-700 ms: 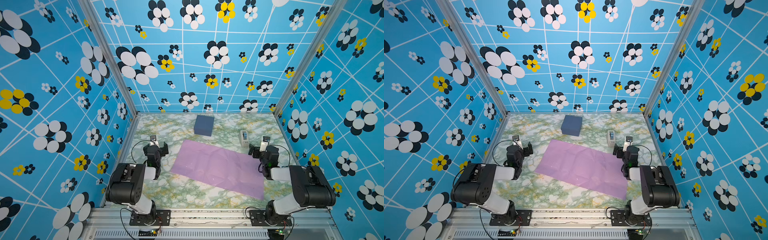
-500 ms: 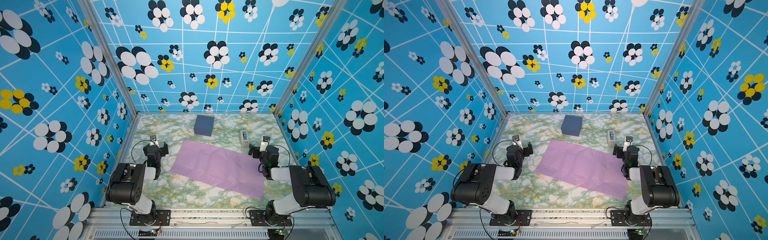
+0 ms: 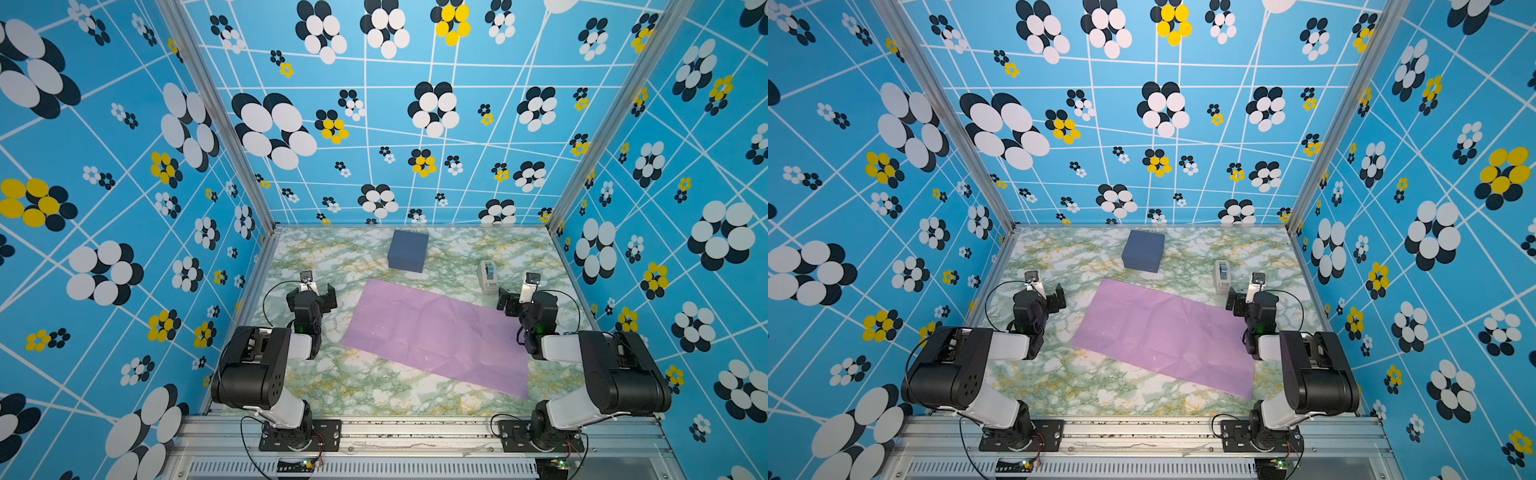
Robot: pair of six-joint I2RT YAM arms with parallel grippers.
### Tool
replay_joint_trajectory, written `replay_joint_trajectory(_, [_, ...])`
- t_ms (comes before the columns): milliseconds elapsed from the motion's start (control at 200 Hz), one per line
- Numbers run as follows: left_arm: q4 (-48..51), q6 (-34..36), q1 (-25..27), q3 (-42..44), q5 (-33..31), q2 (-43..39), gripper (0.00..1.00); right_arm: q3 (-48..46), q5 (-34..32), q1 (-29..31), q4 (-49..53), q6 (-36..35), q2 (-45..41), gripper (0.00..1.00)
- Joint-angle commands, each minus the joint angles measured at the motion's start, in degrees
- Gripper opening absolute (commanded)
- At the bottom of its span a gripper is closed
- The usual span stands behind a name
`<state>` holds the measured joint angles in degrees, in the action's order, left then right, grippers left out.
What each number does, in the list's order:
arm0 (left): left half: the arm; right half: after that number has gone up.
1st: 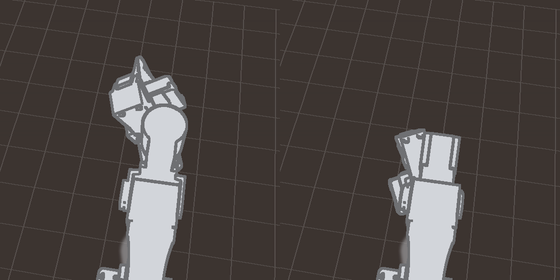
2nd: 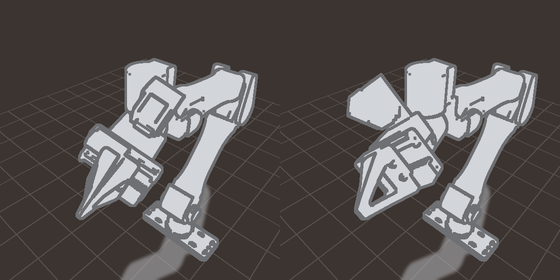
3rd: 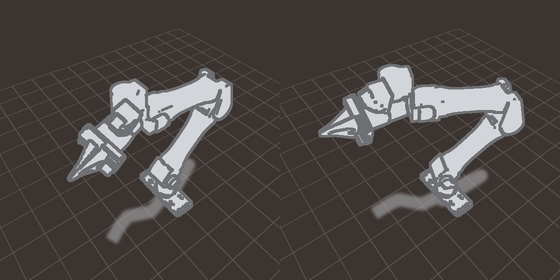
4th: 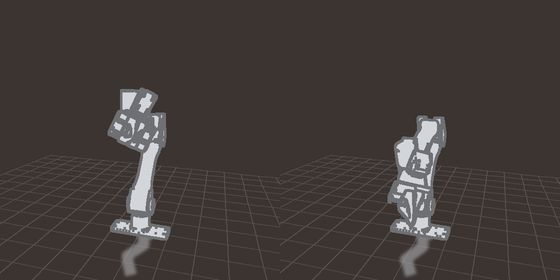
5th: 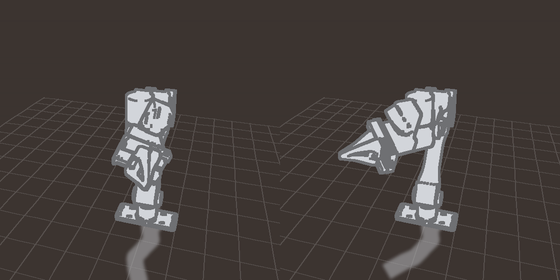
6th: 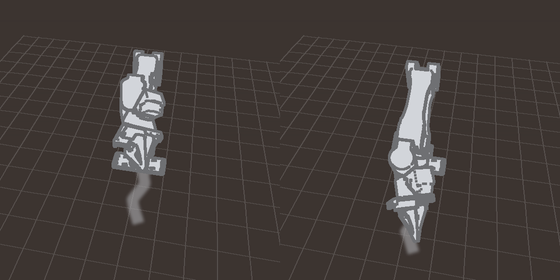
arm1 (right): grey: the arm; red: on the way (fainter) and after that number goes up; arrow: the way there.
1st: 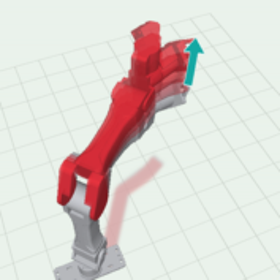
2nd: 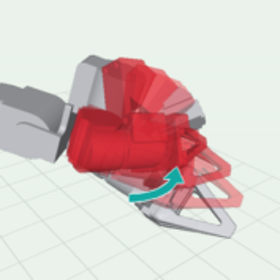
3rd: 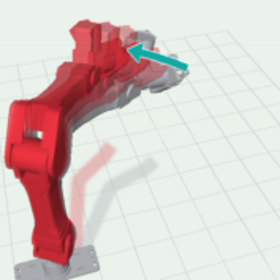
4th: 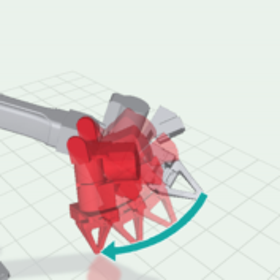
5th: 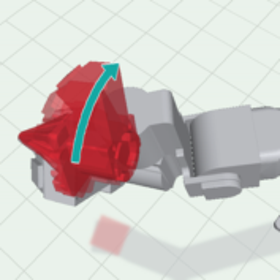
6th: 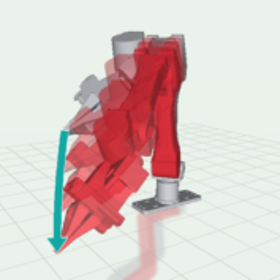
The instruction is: Wrap the gift box in paper
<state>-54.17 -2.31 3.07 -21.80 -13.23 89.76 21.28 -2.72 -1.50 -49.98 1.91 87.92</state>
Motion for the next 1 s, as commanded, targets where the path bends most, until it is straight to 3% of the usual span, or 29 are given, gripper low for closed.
replay_joint_trajectory(0, [0.1, 0.5, 0.2, 0.8, 0.8, -1.2, 0.99, 1.1, -0.8, 0.5, -1.0, 0.4, 0.6, 0.99])
replay_joint_trajectory(425, [0.0, 0.5, 0.2, 0.8, 0.8, -1.3, 0.99, 1.1, -0.8, 0.5, -1.1, 0.3, 0.6, 0.99])
replay_joint_trajectory(525, [1.0, 0.9, 0.5, 0.6, 0.4, -2.3, 0.99, 1.4, -3.5, 0.5, 1.7, 1.2, -2.6, 0.99])
replay_joint_trajectory(720, [24.9, 3.4, 3.1, -9.1, 1.3, -12.9, 0.99, 13.5, -6.5, 1.4, 37.1, 5.3, -19.1, 0.99])
replay_joint_trajectory(835, [37.5, -2.5, 4.8, -15.9, 5.2, -16.8, 1.0, 21.7, -7.7, 1.5, 59.8, 13.8, -24.0, 0.99])
replay_joint_trajectory(995, [54.2, -12.6, 8.7, -25.1, 9.8, -15.3, 0.95, 27.5, 3.3, 1.5, 86.6, 22.1, -24.9, 0.99])
